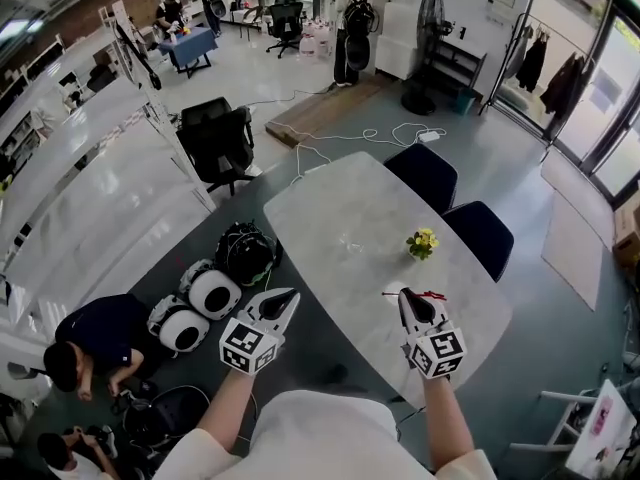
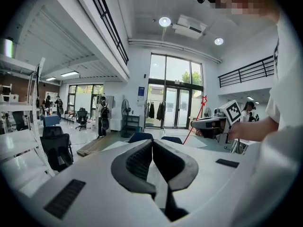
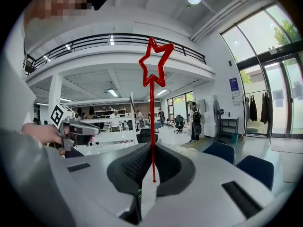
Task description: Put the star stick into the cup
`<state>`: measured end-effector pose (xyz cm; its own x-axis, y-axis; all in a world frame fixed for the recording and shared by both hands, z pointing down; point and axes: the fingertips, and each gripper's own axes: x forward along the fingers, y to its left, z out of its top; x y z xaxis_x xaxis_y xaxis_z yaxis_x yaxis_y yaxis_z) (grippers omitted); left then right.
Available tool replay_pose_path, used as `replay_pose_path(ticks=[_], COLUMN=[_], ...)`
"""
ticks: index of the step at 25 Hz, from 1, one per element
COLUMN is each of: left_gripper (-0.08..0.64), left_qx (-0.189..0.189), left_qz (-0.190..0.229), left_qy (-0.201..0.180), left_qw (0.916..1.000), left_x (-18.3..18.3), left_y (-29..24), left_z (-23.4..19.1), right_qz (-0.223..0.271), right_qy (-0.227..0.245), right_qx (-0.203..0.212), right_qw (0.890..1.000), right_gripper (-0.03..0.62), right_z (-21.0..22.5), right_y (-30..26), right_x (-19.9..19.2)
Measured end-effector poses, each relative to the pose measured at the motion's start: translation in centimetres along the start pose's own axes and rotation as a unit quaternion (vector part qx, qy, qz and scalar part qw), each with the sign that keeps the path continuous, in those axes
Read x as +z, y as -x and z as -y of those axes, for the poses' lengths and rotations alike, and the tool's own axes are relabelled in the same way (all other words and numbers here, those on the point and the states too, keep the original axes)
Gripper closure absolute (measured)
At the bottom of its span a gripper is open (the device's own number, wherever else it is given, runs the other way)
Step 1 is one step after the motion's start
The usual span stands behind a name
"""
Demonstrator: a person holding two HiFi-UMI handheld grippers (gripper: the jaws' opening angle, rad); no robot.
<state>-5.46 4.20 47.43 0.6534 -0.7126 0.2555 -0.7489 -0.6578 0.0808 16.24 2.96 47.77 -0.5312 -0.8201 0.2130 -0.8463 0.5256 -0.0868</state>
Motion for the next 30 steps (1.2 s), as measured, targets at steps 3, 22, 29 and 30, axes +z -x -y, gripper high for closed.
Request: replay_pose_path(ticks=[3, 22, 29, 30], left_gripper=[0.538, 0.538, 0.538, 0.538], left_qx=[-0.004, -0.065, -0.104, -0.11], left_qz=[-0.003, -0.046, -0.071, -0.074], left_qy=[-0.001, 0.001, -0.001, 0.001], left_qw=[1.0, 0.9968, 0.9921, 0.9912], left_x=[1.0, 0.4, 0.1, -0.2], left_y=[-3.6, -15.9, -21.5, -22.2], left_z=[0.6, -8.9, -16.2, -17.1], right_qz=[-0.005, -0.034, -0.052, -0.056], right_qy=[-0.007, -0.042, -0.058, -0.058], right_qx=[0.005, -0.056, -0.09, -0.094], right_qw=[1.0, 0.997, 0.993, 0.992], right_gripper=[0.572, 0.572, 0.572, 0.572], right_z=[2.9, 10.3, 11.8, 12.0], right_y=[-0.9, -11.3, -18.9, -19.9], right_x=[0.1, -2.5, -3.2, -3.3])
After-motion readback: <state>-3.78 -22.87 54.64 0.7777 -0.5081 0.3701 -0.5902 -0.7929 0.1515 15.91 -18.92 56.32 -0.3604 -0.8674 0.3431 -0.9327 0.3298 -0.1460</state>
